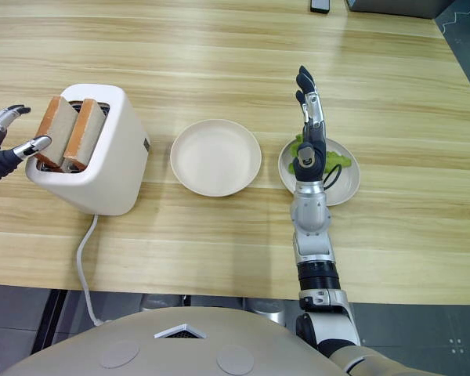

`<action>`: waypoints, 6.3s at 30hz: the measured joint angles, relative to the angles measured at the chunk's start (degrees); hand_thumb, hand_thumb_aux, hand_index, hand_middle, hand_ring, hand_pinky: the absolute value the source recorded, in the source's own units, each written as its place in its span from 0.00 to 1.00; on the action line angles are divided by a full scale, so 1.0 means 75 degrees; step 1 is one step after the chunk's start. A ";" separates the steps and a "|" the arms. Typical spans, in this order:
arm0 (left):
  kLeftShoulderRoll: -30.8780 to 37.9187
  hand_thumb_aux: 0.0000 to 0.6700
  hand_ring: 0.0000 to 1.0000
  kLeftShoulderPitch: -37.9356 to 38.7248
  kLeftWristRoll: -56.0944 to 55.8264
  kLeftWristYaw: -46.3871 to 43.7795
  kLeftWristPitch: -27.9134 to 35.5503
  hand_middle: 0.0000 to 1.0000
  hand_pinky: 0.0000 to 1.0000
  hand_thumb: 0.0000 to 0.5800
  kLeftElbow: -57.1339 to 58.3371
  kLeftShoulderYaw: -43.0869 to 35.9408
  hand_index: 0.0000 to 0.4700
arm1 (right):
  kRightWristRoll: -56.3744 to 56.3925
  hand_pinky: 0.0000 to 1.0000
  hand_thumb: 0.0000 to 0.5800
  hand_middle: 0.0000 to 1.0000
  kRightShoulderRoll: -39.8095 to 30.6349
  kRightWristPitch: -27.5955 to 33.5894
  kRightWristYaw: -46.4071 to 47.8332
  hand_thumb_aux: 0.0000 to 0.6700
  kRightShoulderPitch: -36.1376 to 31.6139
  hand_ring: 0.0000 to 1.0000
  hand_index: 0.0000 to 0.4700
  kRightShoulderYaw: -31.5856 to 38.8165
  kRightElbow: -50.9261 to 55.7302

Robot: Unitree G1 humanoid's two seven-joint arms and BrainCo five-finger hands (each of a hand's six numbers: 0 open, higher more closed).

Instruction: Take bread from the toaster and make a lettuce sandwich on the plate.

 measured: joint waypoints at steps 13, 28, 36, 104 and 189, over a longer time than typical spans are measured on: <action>-0.0166 1.00 0.00 -0.0315 -0.0040 0.0348 -0.0240 0.00 0.00 1.00 -0.0135 0.0003 0.98 | -0.0033 0.00 0.00 0.00 0.0012 -0.0054 -0.0013 0.00 -0.0016 0.00 0.00 0.0016 0.0062; -0.1347 1.00 1.00 -0.2336 -0.1438 0.1111 -0.1421 1.00 1.00 1.00 -0.2467 -0.0044 0.98 | -0.0170 0.00 0.00 0.00 0.0072 -0.0162 -0.0071 0.00 -0.0211 0.00 0.00 0.0116 0.0322; -0.3089 1.00 1.00 -0.2342 -0.2556 0.0216 -0.0709 1.00 1.00 1.00 -0.2582 -0.2339 0.98 | -0.0166 0.00 0.00 0.00 0.0088 -0.0243 -0.0079 0.00 -0.0338 0.00 0.00 0.0186 0.0452; -0.4740 0.00 0.00 -0.4064 0.0901 0.5554 -0.3292 0.00 0.00 0.00 0.3523 -0.4144 0.00 | -0.7322 0.00 0.00 0.00 -0.5312 0.2428 -0.4447 0.00 -0.3623 0.00 0.00 0.4175 0.7137; -0.1391 0.00 0.00 -0.1811 0.0895 0.2197 -0.0889 0.00 0.00 0.00 -0.0512 -0.0569 0.00 | -0.4512 0.00 0.00 0.00 -0.3347 0.1098 -0.4303 0.00 -0.3286 0.00 0.00 0.3907 0.3260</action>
